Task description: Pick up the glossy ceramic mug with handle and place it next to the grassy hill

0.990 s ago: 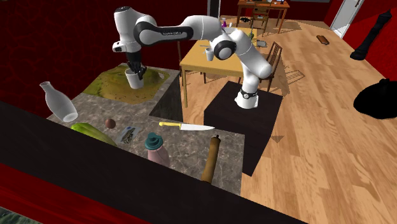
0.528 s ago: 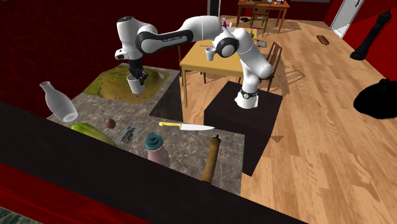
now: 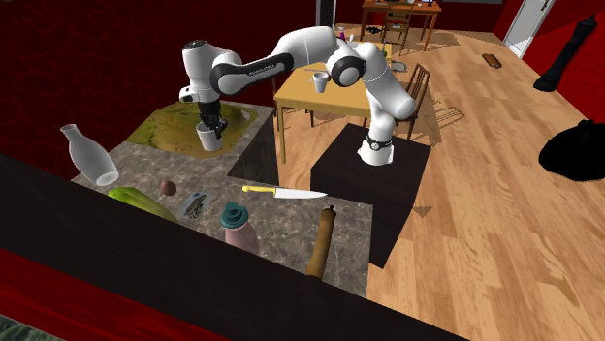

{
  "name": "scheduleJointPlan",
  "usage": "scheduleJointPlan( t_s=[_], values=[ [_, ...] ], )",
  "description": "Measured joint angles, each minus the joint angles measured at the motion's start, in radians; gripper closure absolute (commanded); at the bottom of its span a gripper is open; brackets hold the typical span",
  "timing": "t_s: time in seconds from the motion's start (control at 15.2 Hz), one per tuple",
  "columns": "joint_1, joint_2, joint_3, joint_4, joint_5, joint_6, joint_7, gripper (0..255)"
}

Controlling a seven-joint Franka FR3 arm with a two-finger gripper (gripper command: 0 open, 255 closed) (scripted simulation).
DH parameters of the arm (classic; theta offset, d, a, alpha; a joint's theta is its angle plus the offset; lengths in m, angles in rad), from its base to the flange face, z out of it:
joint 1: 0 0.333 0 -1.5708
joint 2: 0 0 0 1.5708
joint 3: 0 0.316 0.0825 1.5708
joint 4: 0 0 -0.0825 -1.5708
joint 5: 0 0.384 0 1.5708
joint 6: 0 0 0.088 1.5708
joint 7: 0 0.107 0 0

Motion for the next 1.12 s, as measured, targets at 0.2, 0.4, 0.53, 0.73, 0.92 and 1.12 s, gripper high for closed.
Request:
scheduleJointPlan(
  t_s=[0.2, 0.4, 0.53, 0.73, 0.92, 1.12],
  values=[
    [0.005, -0.001, 0.001, -0.04, 0.0, 0.039, 0.001, 255],
    [0.009, 0.0, 0.001, -0.082, 0.001, 0.081, 0.0, 255],
    [0.011, 0.001, 0.002, -0.107, 0.002, 0.107, -0.001, 255],
    [0.013, 0.011, 0.004, -0.13, 0.004, 0.139, -0.001, 255],
    [0.013, 0.015, 0.005, -0.146, 0.006, 0.159, -0.002, 255],
    [0.012, 0.017, 0.005, -0.146, 0.006, 0.162, -0.003, 255]
  ],
)
